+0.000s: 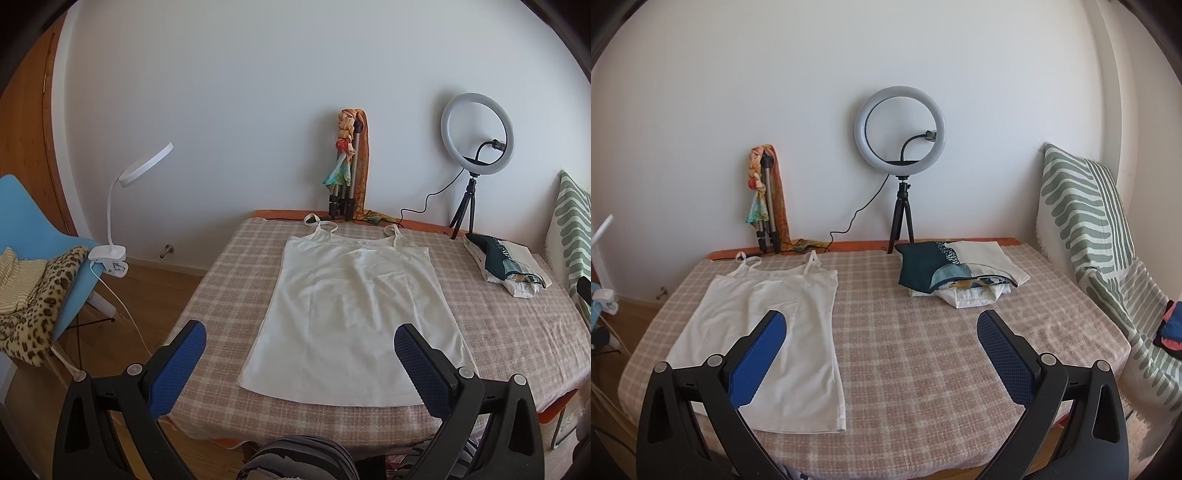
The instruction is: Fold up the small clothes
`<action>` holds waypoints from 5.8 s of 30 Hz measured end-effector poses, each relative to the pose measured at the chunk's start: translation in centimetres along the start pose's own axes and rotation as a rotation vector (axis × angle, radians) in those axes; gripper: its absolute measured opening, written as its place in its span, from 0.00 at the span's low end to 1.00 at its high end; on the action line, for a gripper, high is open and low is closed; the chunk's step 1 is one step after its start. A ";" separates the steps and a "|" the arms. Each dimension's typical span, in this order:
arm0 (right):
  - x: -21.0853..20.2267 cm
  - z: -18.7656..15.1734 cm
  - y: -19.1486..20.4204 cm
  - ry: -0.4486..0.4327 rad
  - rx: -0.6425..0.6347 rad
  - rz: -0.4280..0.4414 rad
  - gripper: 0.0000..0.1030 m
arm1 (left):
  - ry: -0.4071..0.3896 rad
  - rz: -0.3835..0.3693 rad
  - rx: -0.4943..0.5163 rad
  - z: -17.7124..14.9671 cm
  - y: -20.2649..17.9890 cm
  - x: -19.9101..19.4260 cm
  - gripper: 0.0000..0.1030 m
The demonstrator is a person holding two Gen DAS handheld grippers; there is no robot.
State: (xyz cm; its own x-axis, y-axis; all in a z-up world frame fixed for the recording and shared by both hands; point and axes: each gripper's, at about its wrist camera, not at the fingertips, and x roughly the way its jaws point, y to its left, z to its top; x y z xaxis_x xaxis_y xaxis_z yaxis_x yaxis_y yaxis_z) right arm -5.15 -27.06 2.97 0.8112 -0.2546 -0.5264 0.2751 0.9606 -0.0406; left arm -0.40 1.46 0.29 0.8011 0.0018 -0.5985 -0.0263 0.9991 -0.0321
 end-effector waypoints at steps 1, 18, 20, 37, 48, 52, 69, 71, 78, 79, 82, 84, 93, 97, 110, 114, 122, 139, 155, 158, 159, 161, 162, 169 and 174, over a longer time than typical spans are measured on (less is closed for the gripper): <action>0.0 0.0 0.1 0.001 0.000 0.000 1.00 | 0.000 0.001 0.000 0.0 0.0 0.0 1.00; 0.4 0.0 -0.4 0.010 0.010 0.010 1.00 | -0.005 0.012 0.012 -0.1 -0.6 -0.1 1.00; 0.5 0.0 -0.4 0.012 0.009 0.012 1.00 | -0.002 0.014 0.014 -0.2 -0.8 0.0 1.00; 1.0 0.3 -0.1 0.017 0.014 0.019 1.00 | 0.002 0.008 0.022 0.0 -0.6 0.5 1.00; 1.2 0.3 -0.1 0.016 0.018 0.026 0.99 | 0.006 0.009 0.022 0.2 -0.6 0.9 1.00; 1.6 0.5 0.3 0.019 0.020 0.037 0.99 | 0.012 0.020 0.016 0.3 -0.3 1.3 1.00; 5.4 2.8 4.3 0.053 0.019 0.199 0.99 | 0.040 -0.024 -0.060 0.0 3.8 3.2 0.97; 6.1 3.1 5.0 0.056 0.022 0.245 0.99 | 0.037 -0.054 -0.074 -0.1 4.9 3.6 0.93; 9.1 5.4 9.1 0.083 -0.023 0.381 0.96 | 0.075 -0.067 -0.088 -0.8 8.5 5.7 0.74; 9.6 5.8 9.9 0.092 -0.039 0.387 0.94 | 0.087 -0.085 -0.105 -1.0 9.1 6.1 0.71; 11.6 6.9 12.3 0.143 -0.071 0.435 0.86 | 0.120 -0.147 -0.151 -1.9 10.5 6.9 0.58; 13.1 7.5 13.9 0.186 -0.078 0.480 0.82 | 0.136 -0.180 -0.174 -2.5 11.0 7.4 0.54; 20.7 6.6 21.4 0.441 -0.086 0.653 0.57 | 0.226 -0.276 -0.240 -5.1 11.7 11.1 0.42; 23.6 5.7 24.3 0.536 -0.095 0.684 0.50 | 0.279 -0.314 -0.289 -6.6 12.2 13.0 0.39; 32.7 4.4 34.3 0.689 -0.174 0.659 0.45 | 0.325 -0.352 -0.361 -8.8 13.0 17.0 0.37; 34.6 3.3 37.4 0.710 -0.201 0.645 0.44 | 0.339 -0.351 -0.365 -9.4 13.6 17.9 0.35; 37.9 1.4 41.0 0.733 -0.292 0.560 0.40 | 0.357 -0.385 -0.303 -9.2 13.3 19.4 0.27; 42.0 1.4 43.2 0.751 -0.388 0.432 0.06 | 0.452 -0.547 0.064 -4.2 9.1 20.1 0.06; 40.9 5.6 34.6 0.670 -0.253 0.521 0.02 | 0.464 -0.636 0.429 -1.5 1.1 18.1 0.05; 40.9 5.6 32.9 0.664 -0.228 0.510 0.02 | 0.467 -0.652 0.444 -1.8 -0.1 18.2 0.05; 41.0 5.5 32.3 0.663 -0.231 0.499 0.02 | 0.473 -0.658 0.442 -2.0 -0.3 18.3 0.05; 41.0 4.9 31.2 0.665 -0.231 0.483 0.02 | 0.483 -0.661 0.448 -2.2 -0.9 18.7 0.05; 41.3 4.7 30.8 0.669 -0.224 0.479 0.02 | 0.489 -0.662 0.453 -2.4 -1.2 18.8 0.05; 42.1 3.3 29.7 0.690 -0.202 0.475 0.02 | 0.516 -0.655 0.485 -3.5 -3.8 19.9 0.05; 42.7 2.6 29.3 0.709 -0.193 0.464 0.05 | 0.515 -0.630 0.505 -3.5 -4.4 20.0 0.09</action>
State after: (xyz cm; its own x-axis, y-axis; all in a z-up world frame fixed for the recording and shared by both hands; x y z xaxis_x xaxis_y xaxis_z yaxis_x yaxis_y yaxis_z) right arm 38.87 -10.02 -18.45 0.2890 0.2356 -0.9279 -0.1481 0.9686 0.1998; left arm 13.61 -3.08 -14.36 0.2156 -0.4402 -0.8716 0.6769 0.7107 -0.1915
